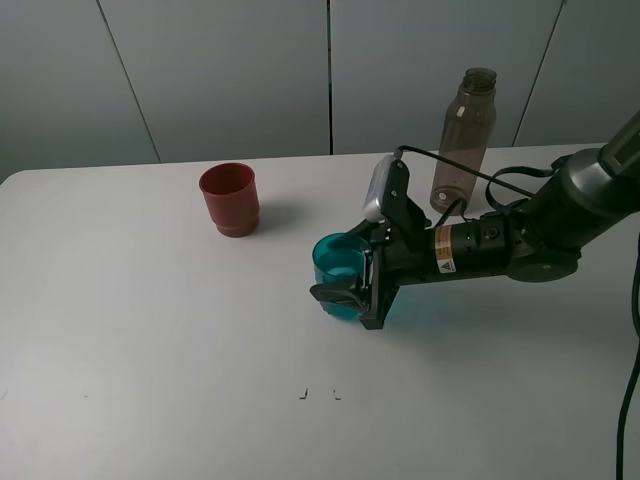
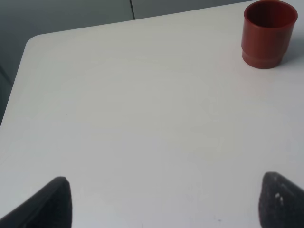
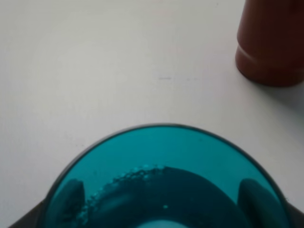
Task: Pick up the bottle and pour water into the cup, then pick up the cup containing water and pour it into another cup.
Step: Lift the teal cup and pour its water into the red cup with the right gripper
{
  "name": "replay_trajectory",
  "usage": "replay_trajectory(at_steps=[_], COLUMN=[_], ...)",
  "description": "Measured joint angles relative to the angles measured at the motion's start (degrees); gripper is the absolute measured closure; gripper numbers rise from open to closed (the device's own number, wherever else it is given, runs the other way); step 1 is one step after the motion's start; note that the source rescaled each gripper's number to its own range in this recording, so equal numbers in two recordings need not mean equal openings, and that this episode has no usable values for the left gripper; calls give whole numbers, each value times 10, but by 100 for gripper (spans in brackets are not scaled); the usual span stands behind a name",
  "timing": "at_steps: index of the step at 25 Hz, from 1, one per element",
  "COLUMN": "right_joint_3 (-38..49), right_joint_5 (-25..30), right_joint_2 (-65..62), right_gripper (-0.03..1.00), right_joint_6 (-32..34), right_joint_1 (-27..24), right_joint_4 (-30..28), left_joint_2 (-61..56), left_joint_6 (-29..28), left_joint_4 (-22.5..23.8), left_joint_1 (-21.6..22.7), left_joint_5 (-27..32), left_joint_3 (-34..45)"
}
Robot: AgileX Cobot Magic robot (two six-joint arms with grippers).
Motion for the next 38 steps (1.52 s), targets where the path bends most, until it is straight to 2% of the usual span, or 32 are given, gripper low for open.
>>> replay_trajectory(at_steps=[10, 16, 23, 30, 33, 38], right_joint_3=[0, 0, 1, -3, -19, -69], right_joint_5=[4, 66, 117, 140, 153, 203], right_joint_2=[-3, -43, -115, -156, -159, -159], right_gripper=[90, 90, 90, 90, 90, 90], right_joint_6=[0, 0, 50, 72, 110, 179], right_joint_1=[0, 0, 4, 40, 51, 61], right_joint_4=[0, 3, 42, 113, 126, 135], left_joint_2=[0, 0, 0, 0, 0, 0], left_joint_6=[0, 0, 0, 0, 0, 0], left_joint_4=[0, 0, 0, 0, 0, 0], left_joint_1=[0, 0, 0, 0, 0, 0], left_joint_5=[0, 0, 0, 0, 0, 0], left_joint_3=[0, 0, 0, 0, 0, 0])
